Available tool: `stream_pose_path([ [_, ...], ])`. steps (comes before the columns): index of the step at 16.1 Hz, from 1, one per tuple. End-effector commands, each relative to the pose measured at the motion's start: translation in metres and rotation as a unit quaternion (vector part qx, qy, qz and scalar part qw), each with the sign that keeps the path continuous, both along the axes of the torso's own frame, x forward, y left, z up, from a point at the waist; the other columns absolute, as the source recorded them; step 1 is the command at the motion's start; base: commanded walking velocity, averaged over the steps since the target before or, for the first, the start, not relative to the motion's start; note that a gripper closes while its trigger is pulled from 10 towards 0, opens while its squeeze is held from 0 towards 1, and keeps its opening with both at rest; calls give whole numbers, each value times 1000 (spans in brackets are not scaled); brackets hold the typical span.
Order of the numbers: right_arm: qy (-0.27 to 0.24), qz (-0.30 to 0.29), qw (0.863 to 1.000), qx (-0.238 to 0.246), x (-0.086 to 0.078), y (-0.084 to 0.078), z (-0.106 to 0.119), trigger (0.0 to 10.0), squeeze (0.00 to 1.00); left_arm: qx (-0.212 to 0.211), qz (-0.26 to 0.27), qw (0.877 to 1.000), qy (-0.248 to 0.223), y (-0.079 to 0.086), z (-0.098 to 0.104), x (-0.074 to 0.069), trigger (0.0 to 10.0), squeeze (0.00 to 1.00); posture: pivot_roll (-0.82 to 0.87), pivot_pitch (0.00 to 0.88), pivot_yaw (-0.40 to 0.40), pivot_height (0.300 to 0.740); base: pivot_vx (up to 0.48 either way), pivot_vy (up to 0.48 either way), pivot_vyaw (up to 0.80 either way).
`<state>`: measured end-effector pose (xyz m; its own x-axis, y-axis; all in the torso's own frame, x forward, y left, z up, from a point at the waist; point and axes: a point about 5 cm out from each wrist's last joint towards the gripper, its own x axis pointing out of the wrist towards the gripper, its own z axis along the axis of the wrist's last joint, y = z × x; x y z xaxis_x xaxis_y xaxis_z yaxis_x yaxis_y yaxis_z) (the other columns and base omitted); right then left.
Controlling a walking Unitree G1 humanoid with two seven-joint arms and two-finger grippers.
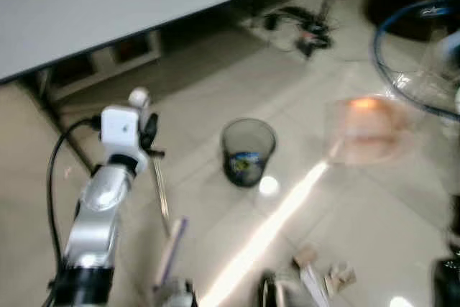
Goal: Sweep floor
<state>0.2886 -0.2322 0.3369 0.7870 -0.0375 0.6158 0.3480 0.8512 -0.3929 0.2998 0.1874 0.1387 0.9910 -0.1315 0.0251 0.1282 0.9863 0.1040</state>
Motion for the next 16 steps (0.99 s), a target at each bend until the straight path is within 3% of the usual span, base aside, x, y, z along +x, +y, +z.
stream_pose_path([
  [1,-7,-20,1000,9,-11,-9,4,10000,0,8,-29,999,-8,-7,3,4,10000,0,-61,36,5,740,0,0,-725],
  [2,7,-34,998,51,-16,-18,-8,10000,0,21,-38,999,-11,-10,3,11,10000,0,-68,35,10,740,0,0,-744],
  [4,27,-52,995,83,-19,-24,-25,10000,0,25,-43,999,-14,-14,6,17,10000,0,-62,32,20,740,0,0,-762],
  [6,57,-67,988,128,-19,-25,-56,10000,0,21,-51,998,-20,-17,9,17,10000,0,-56,35,44,740,0,0,-794],
  [10,85,-70,984,141,-15,-12,-86,10000,0,11,-72,997,-14,-19,0,4,10000,0,-32,37,70,740,0,0,-800],
  [12,139,-58,966,209,-7,-4,-120,10000,0,28,-44,999,-2,-20,-9,5,10000,0,-24,43,19,740,0,0,-800],
  [16,188,-25,957,221,5,11,-146,10000,0,-3,-36,999,-19,-27,-8,-2,10000,0,-25,51,0,740,0,0,-800],
])
